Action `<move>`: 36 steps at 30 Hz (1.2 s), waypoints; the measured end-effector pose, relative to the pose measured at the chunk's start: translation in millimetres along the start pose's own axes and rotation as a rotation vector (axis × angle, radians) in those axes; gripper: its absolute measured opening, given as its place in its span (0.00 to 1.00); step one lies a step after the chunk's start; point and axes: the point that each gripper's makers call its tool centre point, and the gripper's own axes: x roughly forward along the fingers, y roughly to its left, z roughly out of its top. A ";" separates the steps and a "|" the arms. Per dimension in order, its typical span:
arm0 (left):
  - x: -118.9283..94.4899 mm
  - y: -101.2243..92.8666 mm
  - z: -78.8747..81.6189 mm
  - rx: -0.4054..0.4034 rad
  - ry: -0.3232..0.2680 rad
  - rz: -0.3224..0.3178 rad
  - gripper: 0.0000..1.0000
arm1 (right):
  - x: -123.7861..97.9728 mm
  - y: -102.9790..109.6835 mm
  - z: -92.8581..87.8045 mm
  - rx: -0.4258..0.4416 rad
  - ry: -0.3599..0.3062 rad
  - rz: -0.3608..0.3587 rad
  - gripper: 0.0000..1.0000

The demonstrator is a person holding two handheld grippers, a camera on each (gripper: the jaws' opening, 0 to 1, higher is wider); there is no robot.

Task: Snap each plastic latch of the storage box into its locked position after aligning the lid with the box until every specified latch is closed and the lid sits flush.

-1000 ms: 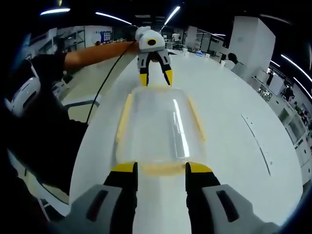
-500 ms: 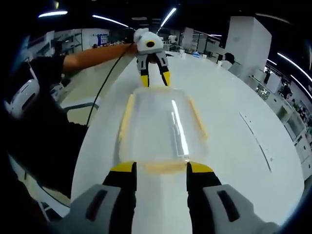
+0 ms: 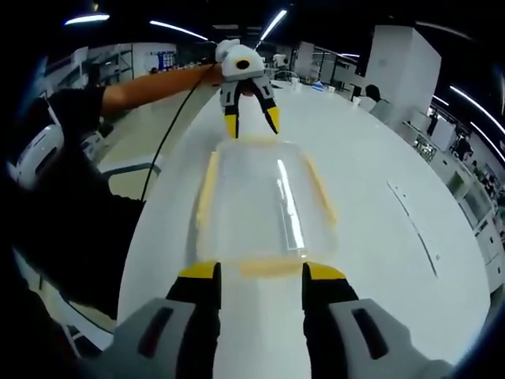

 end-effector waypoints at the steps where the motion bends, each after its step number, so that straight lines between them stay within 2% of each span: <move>1: -0.8 0.2 2.0 -0.002 -0.008 0.008 0.43 | -1.2 0.1 0.6 0.004 -0.004 -0.005 0.40; 3: -1.9 3.7 7.6 -0.022 -0.038 0.031 0.44 | -1.9 1.6 2.1 0.019 -0.020 -0.012 0.41; 6: 0.0 10.7 9.5 -0.043 -0.044 0.066 0.48 | -1.6 4.8 0.2 0.025 -0.021 -0.023 0.44; 9: 3.6 23.9 7.9 -0.105 -0.027 0.111 0.53 | 0.3 8.2 -1.0 0.033 -0.024 -0.049 0.46; 11: 7.3 16.7 9.8 -0.134 -0.018 0.106 0.51 | 1.2 11.6 -0.3 0.031 -0.036 -0.058 0.46; 12: 8.2 18.5 12.3 -0.150 -0.034 0.122 0.51 | 2.2 13.1 -0.5 0.031 -0.040 -0.054 0.46; 14: 10.4 23.3 11.2 -0.161 -0.030 0.129 0.51 | 4.8 16.1 -1.8 0.028 -0.038 -0.052 0.47; 17: 15.3 20.7 11.3 -0.201 -0.037 0.115 0.51 | 6.0 12.5 -7.3 0.045 -0.029 -0.078 0.49; 21: 24.8 24.3 13.4 -0.245 -0.034 0.129 0.52 | 10.8 14.9 -12.2 0.069 -0.042 -0.107 0.52; 26: 33.4 28.0 13.2 -0.347 -0.014 0.119 0.52 | 14.5 13.4 -13.3 0.141 -0.086 -0.179 0.53; 28: 35.5 25.4 13.8 -0.358 -0.003 0.121 0.52 | 19.2 17.9 -17.8 0.142 -0.070 -0.211 0.53; 29: 34.4 21.9 5.0 -0.315 0.062 0.131 0.51 | 20.1 18.9 -18.5 0.142 -0.068 -0.213 0.52; 30: 38.9 19.7 13.2 -0.335 0.020 0.126 0.51 | 22.2 20.3 -19.7 0.149 -0.065 -0.223 0.52; 32: 41.0 19.0 14.4 -0.357 0.031 0.128 0.50 | 23.0 19.7 -10.7 0.141 -0.118 -0.281 0.50; 34: 42.6 17.1 14.8 -0.374 0.043 0.134 0.48 | 23.2 21.5 -11.9 0.155 -0.105 -0.322 0.50; 36: 44.4 11.6 17.1 -0.367 0.051 0.119 0.45 | 28.6 26.2 -12.9 0.121 -0.072 -0.360 0.51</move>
